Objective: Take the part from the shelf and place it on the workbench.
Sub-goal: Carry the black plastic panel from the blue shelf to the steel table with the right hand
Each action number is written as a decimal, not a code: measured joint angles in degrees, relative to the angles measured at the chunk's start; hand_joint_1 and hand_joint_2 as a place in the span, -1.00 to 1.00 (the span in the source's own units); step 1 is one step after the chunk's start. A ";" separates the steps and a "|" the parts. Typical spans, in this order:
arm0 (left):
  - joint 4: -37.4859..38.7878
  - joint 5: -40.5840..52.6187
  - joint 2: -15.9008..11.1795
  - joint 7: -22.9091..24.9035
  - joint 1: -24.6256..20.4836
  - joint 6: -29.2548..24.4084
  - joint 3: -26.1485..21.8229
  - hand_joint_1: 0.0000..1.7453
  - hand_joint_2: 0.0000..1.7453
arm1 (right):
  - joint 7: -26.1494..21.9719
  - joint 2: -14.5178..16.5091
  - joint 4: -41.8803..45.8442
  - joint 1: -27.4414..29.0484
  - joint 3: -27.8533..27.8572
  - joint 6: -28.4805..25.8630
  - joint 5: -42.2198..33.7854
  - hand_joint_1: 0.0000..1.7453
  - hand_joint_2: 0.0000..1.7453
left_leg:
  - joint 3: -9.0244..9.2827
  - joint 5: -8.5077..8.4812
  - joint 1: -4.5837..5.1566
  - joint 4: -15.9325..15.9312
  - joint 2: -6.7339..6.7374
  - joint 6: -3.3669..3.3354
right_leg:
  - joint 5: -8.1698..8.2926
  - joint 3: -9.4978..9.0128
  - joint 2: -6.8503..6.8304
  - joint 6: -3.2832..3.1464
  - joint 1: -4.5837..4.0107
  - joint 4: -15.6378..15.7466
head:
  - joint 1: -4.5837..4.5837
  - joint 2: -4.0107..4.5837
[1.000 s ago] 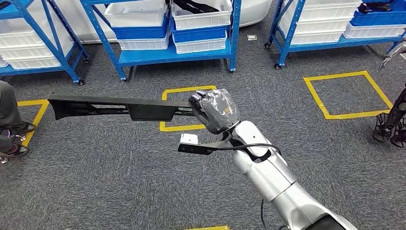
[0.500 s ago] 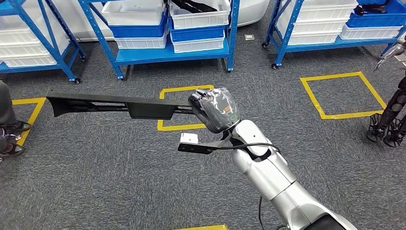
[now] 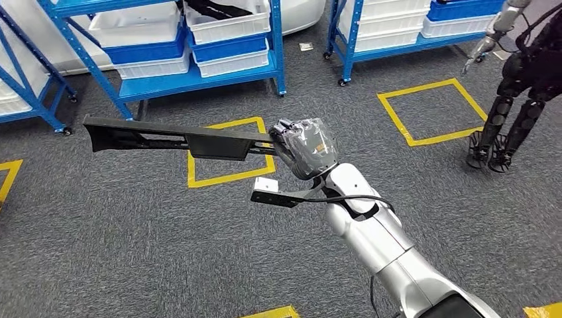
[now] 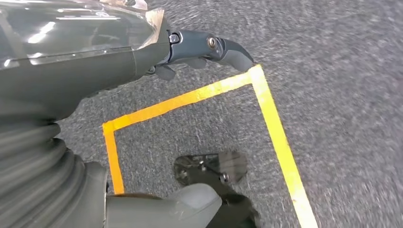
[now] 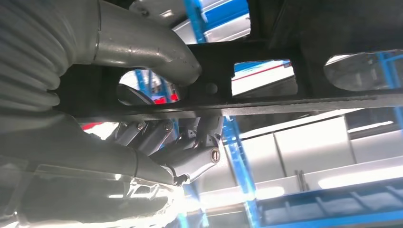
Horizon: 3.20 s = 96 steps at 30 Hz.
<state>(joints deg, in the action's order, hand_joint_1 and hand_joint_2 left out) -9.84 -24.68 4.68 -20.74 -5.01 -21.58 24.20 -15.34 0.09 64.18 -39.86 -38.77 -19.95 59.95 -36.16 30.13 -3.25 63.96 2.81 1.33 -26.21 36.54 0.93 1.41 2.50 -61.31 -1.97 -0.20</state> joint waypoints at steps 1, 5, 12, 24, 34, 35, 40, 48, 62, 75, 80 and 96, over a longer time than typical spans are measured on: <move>0.00 -0.01 0.01 -0.02 0.03 0.01 0.00 -1.00 1.00 | 0.00 0.08 -0.12 -0.01 0.02 -0.05 0.10 1.00 1.00 | -1.64 2.20 0.20 3.86 -1.31 -0.22 | 0.13 0.11 0.63 -0.21 -0.17 0.01 | -0.11 0.00; 0.00 -0.07 0.02 -0.09 0.17 0.03 0.00 -1.00 1.00 | 0.00 0.22 -0.66 -0.01 0.03 -0.16 0.31 1.00 1.00 | -4.07 2.73 1.62 8.77 -2.94 -2.46 | 0.67 0.54 3.62 -1.04 -1.48 0.04 | -0.27 0.00; -0.01 0.16 -0.25 -0.32 0.03 0.02 0.01 -1.00 1.00 | 0.24 0.67 -0.93 -0.42 0.55 -0.91 1.03 1.00 1.00 | 2.50 -2.77 3.46 -4.45 -7.36 -7.21 | 2.31 1.09 8.47 -0.21 -1.45 1.16 | -0.46 0.00; -0.02 0.26 0.22 -0.23 -0.01 0.04 0.00 -1.00 1.00 | 0.84 0.30 -2.17 -0.90 1.09 -1.15 2.15 1.00 1.00 | 2.38 -4.28 3.29 -6.14 3.55 -3.77 | 0.43 -1.54 -3.89 1.50 -1.28 2.15 | 0.12 0.00; -0.07 0.28 0.27 -0.05 -0.08 0.03 0.01 -1.00 1.00 | 2.13 0.30 -2.96 -1.14 1.55 -1.69 3.06 1.00 1.00 | -3.09 5.79 2.43 9.31 -2.71 -0.84 | 3.14 0.63 1.48 -1.65 -0.70 2.79 | -0.30 0.00; -0.07 0.18 0.25 0.04 -0.05 0.03 0.01 -1.00 1.00 | 2.36 0.21 -3.24 -1.15 1.72 -1.74 3.29 1.00 1.00 | -2.33 5.09 2.29 8.56 -2.80 -0.84 | 3.43 0.91 2.22 -1.46 -0.63 2.78 | -0.29 0.00; -0.07 -0.24 0.20 0.16 0.03 0.02 0.00 -1.00 1.00 | 3.50 0.03 -5.14 -2.73 3.10 -2.06 4.22 1.00 1.00 | 6.07 0.12 1.85 -5.38 -6.97 -1.34 | 4.94 1.91 5.50 0.42 -0.60 2.89 | -0.20 0.00; -0.07 -0.67 0.35 0.15 0.47 -0.26 -0.03 -1.00 1.00 | 3.53 -1.71 -7.84 -3.73 5.90 -4.14 4.88 1.00 1.00 | 4.86 -2.51 3.26 -6.77 -1.13 -5.17 | -1.68 8.87 0.13 0.90 -1.20 -10.77 | 0.48 0.00; -0.07 -0.44 0.61 -0.51 0.49 1.13 -0.01 -1.00 1.00 | 7.44 -7.65 -7.90 -2.44 15.37 -5.47 9.87 1.00 1.00 | 0.68 3.85 3.38 2.96 -1.80 -2.46 | 1.70 -1.86 -1.49 -1.56 -1.05 3.74 | 0.10 0.00; -0.08 -0.52 0.46 -1.38 0.56 1.23 -0.02 -1.00 1.00 | 7.52 -10.56 -6.79 0.31 20.18 -6.08 11.43 1.00 1.00 | 4.65 -2.80 2.17 -6.71 -4.67 -3.96 | 2.80 1.42 4.81 1.35 -0.84 2.35 | 0.25 0.00; -0.09 -0.52 0.42 -1.40 0.73 1.25 -0.02 -1.00 1.00 | 7.52 -10.79 -6.72 0.84 20.36 -6.09 11.42 1.00 1.00 | 4.02 -3.37 2.96 -7.06 -0.49 -4.77 | -3.57 7.58 -0.27 0.96 -0.99 -12.47 | 0.52 0.00; -0.11 -0.42 0.67 -0.72 0.53 1.05 0.01 -1.00 1.00 | 7.51 -11.21 -5.82 1.57 21.34 -6.37 11.43 1.00 1.00 | -3.65 3.78 2.82 9.01 -2.82 -2.16 | 1.96 -2.69 2.36 -1.23 -1.43 4.83 | 0.04 0.00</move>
<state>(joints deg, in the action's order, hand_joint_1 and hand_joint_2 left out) -9.94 -25.09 5.34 -21.45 -4.48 -20.53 24.20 -7.84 -11.12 58.36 -38.29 -17.43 -26.32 71.38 -39.81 33.91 -0.43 72.97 -0.01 -0.83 -24.25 33.85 3.29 0.18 1.07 -56.48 -1.93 -0.20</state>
